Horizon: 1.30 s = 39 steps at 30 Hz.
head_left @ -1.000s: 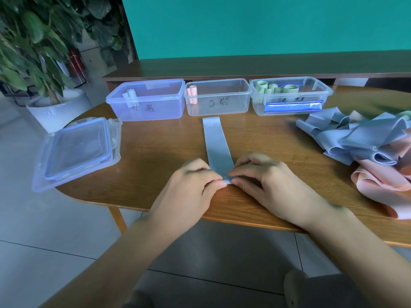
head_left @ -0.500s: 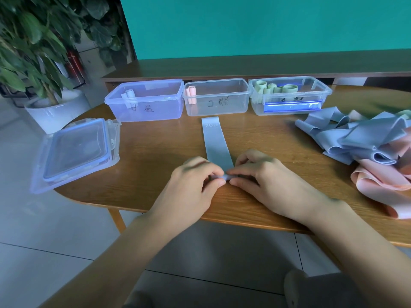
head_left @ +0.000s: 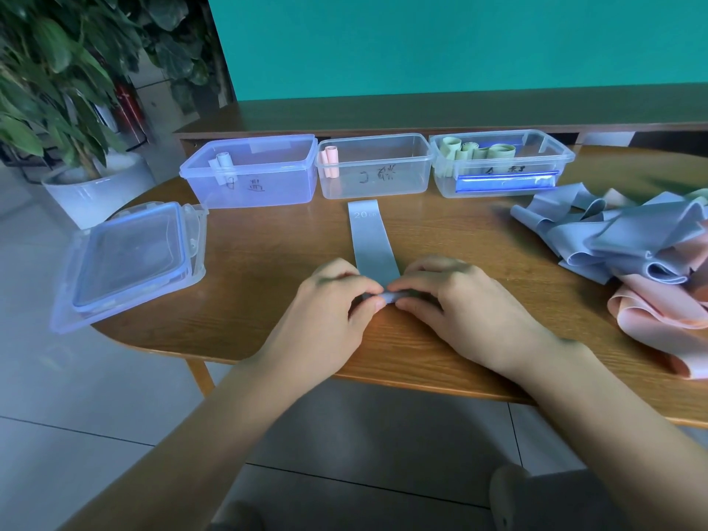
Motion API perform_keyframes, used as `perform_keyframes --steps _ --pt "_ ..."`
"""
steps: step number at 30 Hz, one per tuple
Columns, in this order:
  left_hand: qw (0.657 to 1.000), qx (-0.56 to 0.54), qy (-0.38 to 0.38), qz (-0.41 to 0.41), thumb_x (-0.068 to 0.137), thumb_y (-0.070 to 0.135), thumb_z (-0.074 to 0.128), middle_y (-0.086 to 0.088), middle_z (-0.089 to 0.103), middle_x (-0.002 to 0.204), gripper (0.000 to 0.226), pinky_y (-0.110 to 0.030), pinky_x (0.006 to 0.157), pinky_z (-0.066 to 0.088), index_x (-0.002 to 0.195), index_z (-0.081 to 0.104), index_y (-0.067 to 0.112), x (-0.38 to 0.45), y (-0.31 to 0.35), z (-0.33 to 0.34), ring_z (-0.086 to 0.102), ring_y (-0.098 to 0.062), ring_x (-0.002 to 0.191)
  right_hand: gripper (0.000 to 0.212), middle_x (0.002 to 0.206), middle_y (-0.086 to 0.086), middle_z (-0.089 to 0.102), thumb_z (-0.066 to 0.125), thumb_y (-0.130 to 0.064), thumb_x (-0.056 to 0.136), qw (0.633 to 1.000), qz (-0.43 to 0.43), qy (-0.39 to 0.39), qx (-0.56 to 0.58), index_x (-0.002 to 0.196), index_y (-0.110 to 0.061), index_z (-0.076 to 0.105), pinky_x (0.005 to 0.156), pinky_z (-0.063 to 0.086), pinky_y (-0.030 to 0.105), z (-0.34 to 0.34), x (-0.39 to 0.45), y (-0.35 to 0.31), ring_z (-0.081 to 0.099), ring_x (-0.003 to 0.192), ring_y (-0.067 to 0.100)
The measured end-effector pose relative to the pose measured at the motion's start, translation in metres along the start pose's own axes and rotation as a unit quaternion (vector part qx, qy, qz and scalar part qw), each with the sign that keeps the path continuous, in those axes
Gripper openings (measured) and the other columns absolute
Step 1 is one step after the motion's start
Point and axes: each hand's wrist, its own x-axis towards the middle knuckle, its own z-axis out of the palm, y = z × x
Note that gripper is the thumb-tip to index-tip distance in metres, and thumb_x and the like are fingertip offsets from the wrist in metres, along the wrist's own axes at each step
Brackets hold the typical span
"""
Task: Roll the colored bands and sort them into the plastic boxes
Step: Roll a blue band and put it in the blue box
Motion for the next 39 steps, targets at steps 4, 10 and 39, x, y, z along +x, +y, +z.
perform_keyframes --steps 4,10,39 --pt "1.0 0.015 -0.014 0.006 0.094 0.032 0.067 0.01 0.057 0.104 0.024 -0.015 0.082 0.039 0.113 0.074 0.02 0.001 -0.001 -0.001 0.049 0.001 0.092 0.029 0.119 -0.014 0.055 0.052 -0.042 0.099 0.998 0.026 -0.037 -0.034 0.125 -0.041 0.064 0.081 0.055 0.047 -0.001 0.002 -0.003 0.049 0.116 0.015" --pt "1.0 -0.027 -0.015 -0.004 0.089 0.019 0.073 0.017 0.06 0.093 0.02 -0.001 0.074 0.035 0.109 0.073 0.023 0.009 -0.003 -0.005 0.052 0.008 0.083 0.024 0.115 -0.005 0.052 0.058 -0.032 0.1 1.0 0.022 -0.013 -0.006 0.12 -0.031 0.072 0.081 0.054 0.05 0.006 0.006 0.003 0.053 0.11 0.02" --pt "1.0 -0.026 -0.014 0.012 0.092 0.043 0.061 0.011 0.057 0.106 0.029 -0.007 0.081 0.039 0.105 0.073 0.019 -0.035 0.009 -0.014 0.051 0.0 0.095 0.011 0.092 -0.016 0.062 0.061 -0.032 0.099 0.997 -0.003 -0.021 0.075 0.097 -0.026 0.07 0.079 0.043 0.018 -0.011 -0.022 -0.008 0.057 0.088 0.004"
